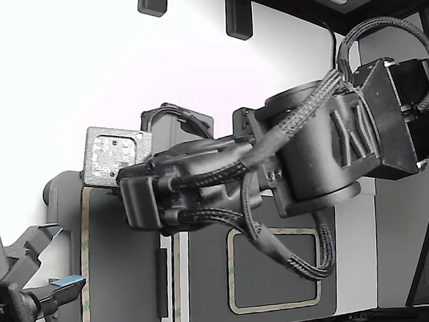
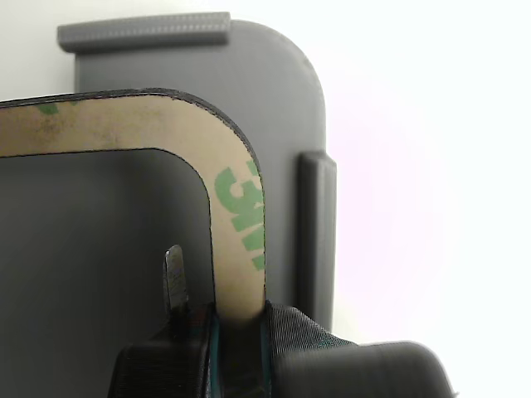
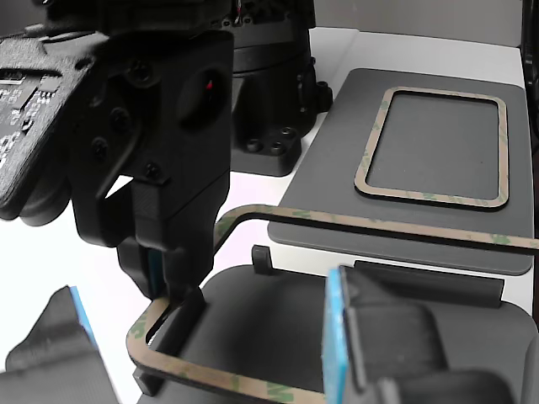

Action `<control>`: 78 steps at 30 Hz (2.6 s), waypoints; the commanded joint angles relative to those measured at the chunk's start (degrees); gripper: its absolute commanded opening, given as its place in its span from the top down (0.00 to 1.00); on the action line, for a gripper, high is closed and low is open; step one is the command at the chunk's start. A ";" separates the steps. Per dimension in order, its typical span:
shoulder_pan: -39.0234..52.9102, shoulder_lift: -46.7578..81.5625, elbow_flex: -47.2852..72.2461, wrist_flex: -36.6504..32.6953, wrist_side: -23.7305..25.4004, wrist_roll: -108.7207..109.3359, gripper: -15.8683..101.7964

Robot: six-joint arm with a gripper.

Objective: Move top rectangular frame to the holder.

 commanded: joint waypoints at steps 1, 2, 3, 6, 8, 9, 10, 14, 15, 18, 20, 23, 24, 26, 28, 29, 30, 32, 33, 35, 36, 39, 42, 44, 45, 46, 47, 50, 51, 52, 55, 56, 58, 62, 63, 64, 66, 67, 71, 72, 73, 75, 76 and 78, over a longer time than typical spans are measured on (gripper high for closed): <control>-1.67 -1.41 -4.22 0.26 -0.18 -1.58 0.95; -1.85 -2.02 -4.83 0.26 -0.35 -2.02 0.95; -2.02 -2.55 -5.36 0.26 -0.53 -2.11 0.95; -2.20 -3.43 -5.98 0.00 -0.70 -2.46 0.95; -2.37 -4.31 -6.24 0.00 -0.70 -1.93 0.95; -2.46 -4.75 -6.42 -0.09 -0.79 -1.76 0.95; -2.55 -5.19 -6.50 -0.09 -0.97 -1.85 0.95; -2.72 -5.63 -6.42 -0.09 -0.88 -1.76 0.95; -2.72 -5.63 -6.24 -0.09 -0.88 -1.85 0.95; -2.90 -5.71 -5.71 -0.35 -0.88 -2.11 0.95; -2.99 -5.80 -5.62 -0.53 -0.97 -2.02 0.95; -2.99 -5.89 -5.54 -0.62 -1.23 -2.02 0.95; -2.99 -5.89 -5.54 -0.62 -1.32 -2.02 0.95; -3.08 -5.89 -5.10 -0.62 -1.32 -2.29 0.95; -3.25 -5.89 -4.92 -0.62 -1.32 -2.46 0.95; -3.34 -5.89 -4.83 -0.62 -1.41 -2.55 0.95; -3.43 -5.89 -4.83 -0.62 -1.41 -2.64 0.95; -3.52 -5.89 -4.39 -0.97 -1.32 -2.72 0.95; -3.60 -5.89 -4.22 -1.14 -1.32 -2.72 0.95; -3.69 -5.89 -3.96 -1.32 -1.32 -2.55 0.95; -3.78 -5.80 -3.96 -1.32 -1.41 -2.55 0.95; -3.78 -5.71 -3.60 -1.58 -1.49 -2.55 0.95; -3.87 -5.01 -2.11 -2.64 -1.41 -2.46 0.95; -3.87 -4.66 -1.23 -3.43 -1.41 -2.37 0.95; -3.87 -4.66 -1.05 -3.52 -1.41 -2.29 0.95; -3.96 -4.66 -1.05 -3.60 -1.41 -2.20 0.95; -3.96 -4.57 -0.88 -3.69 -1.41 -2.20 0.95; -3.96 -4.39 -0.26 -3.96 -1.49 -2.37 0.95; -3.96 -4.31 -0.09 -4.04 -1.49 -2.37 0.95; -3.96 -4.22 0.00 -4.04 -1.58 -2.37 0.95; -3.96 -4.22 0.00 -4.13 -1.67 -2.37 0.95; -3.96 -4.22 0.00 -4.13 -1.67 -2.46 0.95; -3.96 -4.22 0.18 -4.22 -1.76 -2.64 0.95; -3.96 -4.22 0.26 -4.48 -1.76 -2.81 0.95; -3.87 -4.22 0.26 -4.48 -1.76 -2.90 0.95; -3.87 -4.22 0.26 -4.57 -1.76 -2.99 0.95; -3.78 -4.22 0.35 -4.57 -1.76 -3.16 0.95; -3.78 -4.22 0.35 -4.57 -1.76 -3.16 0.95; -3.69 -4.22 0.44 -4.31 -1.85 -3.78 0.95; -3.60 -4.22 0.44 -4.22 -1.85 -3.96 0.95; -3.60 -4.22 0.44 -4.13 -1.85 -3.96 0.95; -3.60 -4.22 0.44 -4.04 -1.93 -4.13 0.95; -3.60 -4.13 0.44 -4.04 -1.93 -3.87 0.95; -3.52 -4.13 0.44 -4.04 -1.93 -3.60 0.95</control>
